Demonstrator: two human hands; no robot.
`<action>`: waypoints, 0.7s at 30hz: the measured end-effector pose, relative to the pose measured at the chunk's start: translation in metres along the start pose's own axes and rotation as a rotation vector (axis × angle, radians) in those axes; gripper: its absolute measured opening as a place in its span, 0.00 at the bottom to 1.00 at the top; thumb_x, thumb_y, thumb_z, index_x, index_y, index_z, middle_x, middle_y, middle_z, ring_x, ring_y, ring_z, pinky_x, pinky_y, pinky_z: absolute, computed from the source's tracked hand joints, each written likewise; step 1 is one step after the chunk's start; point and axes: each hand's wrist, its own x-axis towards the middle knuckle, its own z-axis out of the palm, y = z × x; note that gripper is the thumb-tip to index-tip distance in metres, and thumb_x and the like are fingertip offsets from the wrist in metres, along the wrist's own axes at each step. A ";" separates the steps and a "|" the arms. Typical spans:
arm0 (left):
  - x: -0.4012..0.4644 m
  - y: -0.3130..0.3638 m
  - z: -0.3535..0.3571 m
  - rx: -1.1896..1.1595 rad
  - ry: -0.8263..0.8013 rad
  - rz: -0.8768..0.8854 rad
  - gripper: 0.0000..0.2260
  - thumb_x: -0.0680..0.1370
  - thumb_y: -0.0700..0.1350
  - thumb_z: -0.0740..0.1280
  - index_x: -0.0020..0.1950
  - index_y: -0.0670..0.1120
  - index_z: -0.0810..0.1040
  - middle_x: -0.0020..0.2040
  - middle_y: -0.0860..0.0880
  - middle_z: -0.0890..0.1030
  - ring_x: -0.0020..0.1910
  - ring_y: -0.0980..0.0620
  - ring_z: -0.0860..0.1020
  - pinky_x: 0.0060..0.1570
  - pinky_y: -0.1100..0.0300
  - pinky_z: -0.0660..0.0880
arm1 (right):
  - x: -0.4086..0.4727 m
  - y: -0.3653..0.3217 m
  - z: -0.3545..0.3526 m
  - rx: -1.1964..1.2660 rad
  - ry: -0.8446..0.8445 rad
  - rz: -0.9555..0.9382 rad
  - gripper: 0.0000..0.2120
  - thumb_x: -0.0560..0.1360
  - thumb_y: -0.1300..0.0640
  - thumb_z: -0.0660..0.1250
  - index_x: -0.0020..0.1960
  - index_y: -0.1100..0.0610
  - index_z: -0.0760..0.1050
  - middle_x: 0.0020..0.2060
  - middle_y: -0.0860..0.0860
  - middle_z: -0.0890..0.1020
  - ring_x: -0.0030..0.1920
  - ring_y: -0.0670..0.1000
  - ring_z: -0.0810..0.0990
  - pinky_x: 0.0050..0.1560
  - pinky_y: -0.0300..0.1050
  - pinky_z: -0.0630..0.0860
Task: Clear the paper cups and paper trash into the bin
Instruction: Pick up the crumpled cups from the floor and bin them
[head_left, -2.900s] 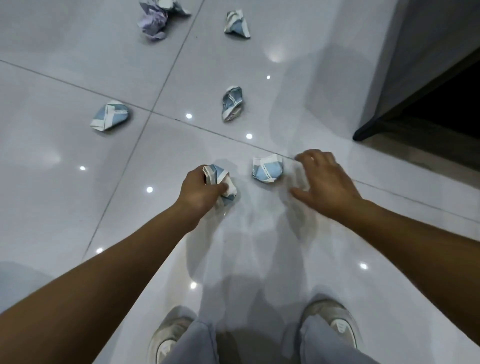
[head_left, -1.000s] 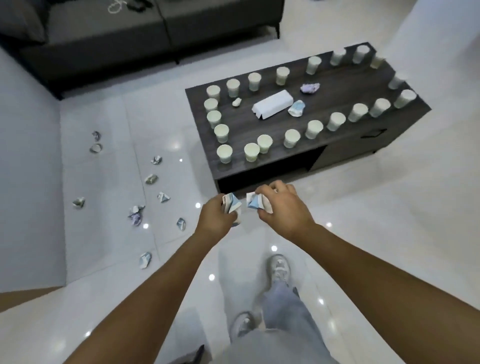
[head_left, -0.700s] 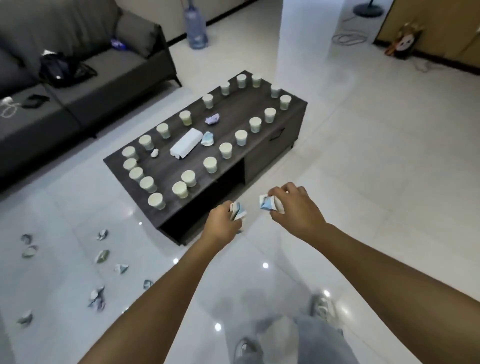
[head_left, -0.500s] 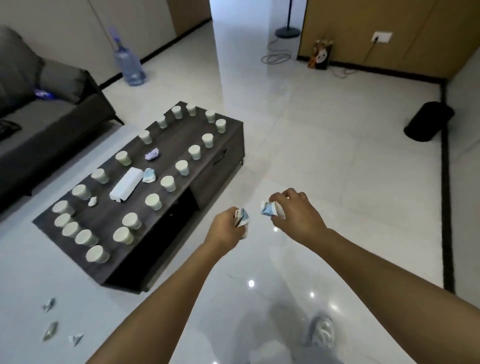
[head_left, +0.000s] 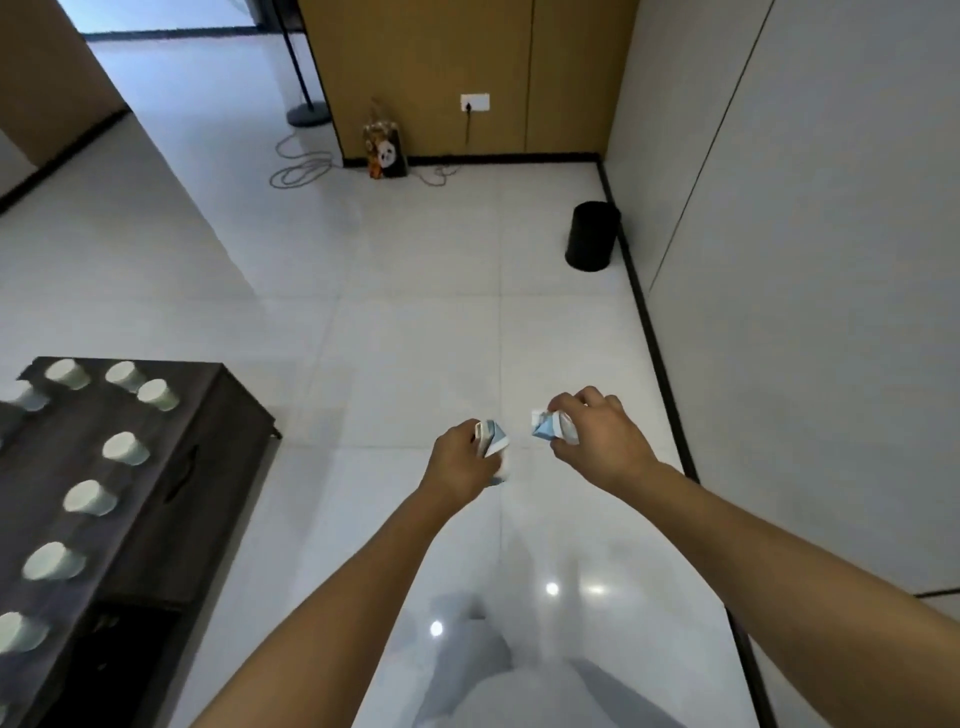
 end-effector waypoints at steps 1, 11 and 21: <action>0.022 0.009 0.006 0.004 -0.015 0.005 0.09 0.74 0.37 0.68 0.53 0.40 0.77 0.49 0.44 0.80 0.47 0.47 0.78 0.39 0.64 0.75 | 0.016 0.013 -0.003 0.004 0.000 0.027 0.20 0.75 0.53 0.67 0.66 0.50 0.70 0.60 0.52 0.72 0.58 0.56 0.69 0.51 0.47 0.74; 0.287 0.117 0.004 0.025 -0.132 0.079 0.07 0.74 0.36 0.68 0.52 0.40 0.76 0.47 0.45 0.78 0.38 0.55 0.75 0.27 0.75 0.70 | 0.243 0.093 -0.052 0.048 0.034 0.215 0.20 0.75 0.53 0.66 0.65 0.50 0.69 0.60 0.51 0.72 0.58 0.55 0.69 0.51 0.45 0.72; 0.515 0.232 0.012 0.070 -0.181 0.132 0.10 0.72 0.36 0.69 0.53 0.40 0.76 0.50 0.43 0.79 0.48 0.43 0.78 0.48 0.54 0.79 | 0.450 0.171 -0.114 0.070 0.047 0.316 0.21 0.75 0.53 0.66 0.67 0.51 0.68 0.61 0.53 0.72 0.59 0.55 0.68 0.54 0.47 0.72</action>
